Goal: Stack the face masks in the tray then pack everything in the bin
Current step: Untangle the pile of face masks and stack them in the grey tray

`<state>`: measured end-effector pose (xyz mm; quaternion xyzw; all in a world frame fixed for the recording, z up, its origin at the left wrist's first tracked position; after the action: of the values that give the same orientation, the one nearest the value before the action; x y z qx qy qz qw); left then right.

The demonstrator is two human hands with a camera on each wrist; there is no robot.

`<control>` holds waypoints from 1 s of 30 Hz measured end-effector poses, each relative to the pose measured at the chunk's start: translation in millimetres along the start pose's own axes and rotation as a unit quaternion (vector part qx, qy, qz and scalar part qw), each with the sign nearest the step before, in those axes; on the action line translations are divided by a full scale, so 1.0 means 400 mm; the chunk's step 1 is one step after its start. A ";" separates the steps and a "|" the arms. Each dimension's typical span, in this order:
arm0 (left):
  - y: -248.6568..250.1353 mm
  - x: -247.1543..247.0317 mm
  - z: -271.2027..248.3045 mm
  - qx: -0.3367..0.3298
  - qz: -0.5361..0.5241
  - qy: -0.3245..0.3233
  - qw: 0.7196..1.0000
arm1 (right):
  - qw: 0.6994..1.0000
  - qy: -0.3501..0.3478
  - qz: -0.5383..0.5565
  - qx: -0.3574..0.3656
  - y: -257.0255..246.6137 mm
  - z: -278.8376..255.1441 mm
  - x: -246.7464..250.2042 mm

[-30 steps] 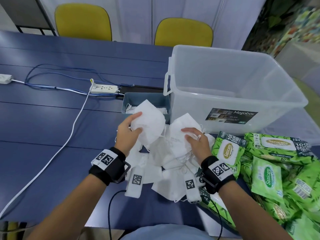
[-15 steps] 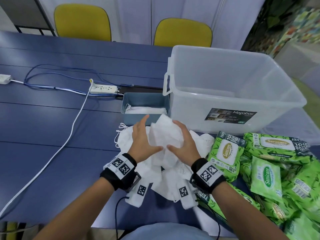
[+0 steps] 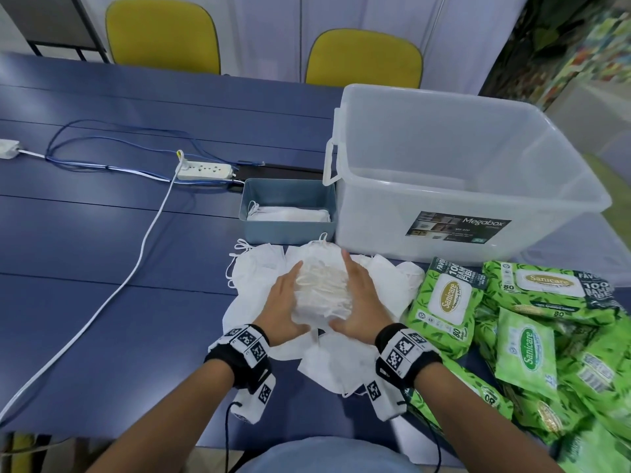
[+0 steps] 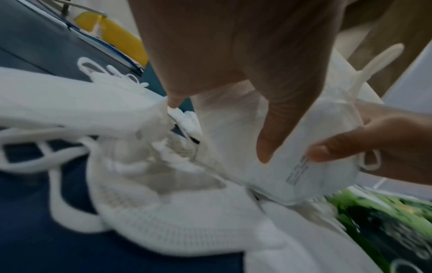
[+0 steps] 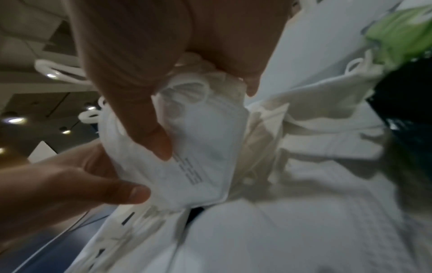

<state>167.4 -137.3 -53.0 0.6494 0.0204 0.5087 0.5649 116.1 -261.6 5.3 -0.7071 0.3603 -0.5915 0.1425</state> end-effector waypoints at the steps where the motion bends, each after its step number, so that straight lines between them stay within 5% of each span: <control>1: 0.015 -0.001 0.002 -0.022 0.023 0.010 0.999 | 1.000 -0.009 0.009 -0.011 0.012 -0.001 -0.006; 4: 0.047 -0.009 0.029 -0.064 0.107 0.008 0.992 | 1.000 -0.007 0.018 -0.015 0.019 -0.008 -0.016; 9: 0.036 -0.026 0.056 -0.019 0.129 -0.066 0.989 | 0.999 0.024 -0.032 -0.029 0.032 -0.002 -0.016; 17: 0.145 -0.037 0.058 -0.188 0.250 -0.061 0.948 | 0.980 0.062 -0.188 0.034 -0.058 0.011 -0.026; 19: 0.119 -0.013 0.058 -0.140 0.231 -0.065 0.961 | 0.982 0.032 -0.187 0.010 -0.059 0.026 -0.030; 22: 0.028 0.076 0.044 0.004 0.132 0.017 0.991 | 0.988 0.011 -0.147 -0.055 -0.029 0.040 0.001; 25: -0.074 0.179 0.009 0.151 0.161 0.097 0.971 | 0.990 0.027 -0.101 -0.096 -0.010 0.028 0.048; 30: -0.189 0.222 -0.054 0.343 0.124 0.123 0.923 | 0.975 0.122 0.069 -0.172 0.061 0.003 0.155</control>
<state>236.9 -41.1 -56.8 0.7327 0.1822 0.6128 0.2333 111.7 -321.0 35.2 -0.6167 0.5194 -0.5913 0.0138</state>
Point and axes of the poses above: each hand's wrist, its own z-axis towards the middle knuckle, its own x-axis out of the back of the hand, y = z × x, the point moved 10 cm from there along z, towards the middle knuckle, and after that the axes turned 15 degrees about -x, right-handed, at the moved point
